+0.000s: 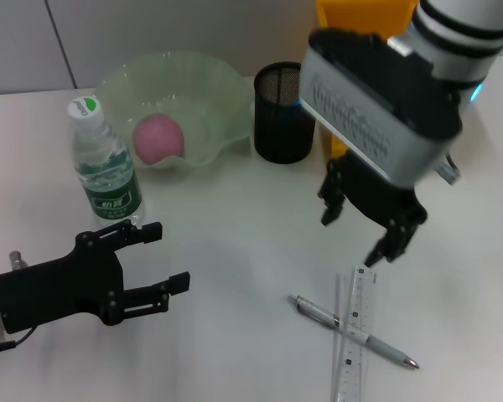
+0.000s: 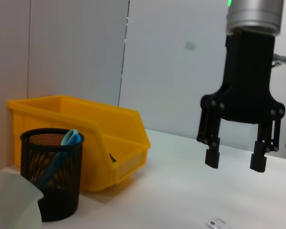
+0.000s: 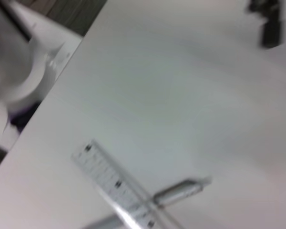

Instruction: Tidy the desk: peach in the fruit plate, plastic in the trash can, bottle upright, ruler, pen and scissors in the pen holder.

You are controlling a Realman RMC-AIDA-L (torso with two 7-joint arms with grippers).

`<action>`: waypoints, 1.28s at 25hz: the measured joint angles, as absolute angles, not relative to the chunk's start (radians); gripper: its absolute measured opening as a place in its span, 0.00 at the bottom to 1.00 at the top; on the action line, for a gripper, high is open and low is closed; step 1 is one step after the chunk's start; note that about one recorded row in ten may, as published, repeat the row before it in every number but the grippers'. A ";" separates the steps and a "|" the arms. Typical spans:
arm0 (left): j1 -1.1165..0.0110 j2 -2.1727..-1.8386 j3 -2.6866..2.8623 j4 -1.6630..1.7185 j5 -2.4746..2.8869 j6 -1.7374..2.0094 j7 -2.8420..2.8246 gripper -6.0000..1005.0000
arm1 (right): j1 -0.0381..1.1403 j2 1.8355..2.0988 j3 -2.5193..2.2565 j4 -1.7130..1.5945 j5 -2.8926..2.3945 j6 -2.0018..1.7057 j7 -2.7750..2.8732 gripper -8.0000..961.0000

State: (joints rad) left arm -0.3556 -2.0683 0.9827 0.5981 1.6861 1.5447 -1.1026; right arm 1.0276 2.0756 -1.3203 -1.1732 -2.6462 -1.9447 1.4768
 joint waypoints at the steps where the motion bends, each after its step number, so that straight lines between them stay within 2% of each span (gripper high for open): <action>1: -0.352 -2.068 0.980 0.598 1.685 1.540 -1.102 0.84 | 1.015 2.077 -1.364 -1.183 -2.656 -1.945 1.452 0.71; 18: -0.333 -2.068 0.976 0.598 1.679 1.500 -1.077 0.84 | 0.984 2.085 -1.611 -1.191 -2.698 -1.922 1.274 0.71; 32: -0.319 -2.070 0.976 0.589 1.678 1.497 -1.077 0.84 | 0.947 2.092 -1.726 -1.121 -2.652 -1.756 1.138 0.71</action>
State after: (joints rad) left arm -0.3190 -2.0703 0.9756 0.5894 1.6777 1.4967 -1.0767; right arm 0.9465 2.0922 -1.7259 -1.1211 -2.6516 -1.7558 1.1381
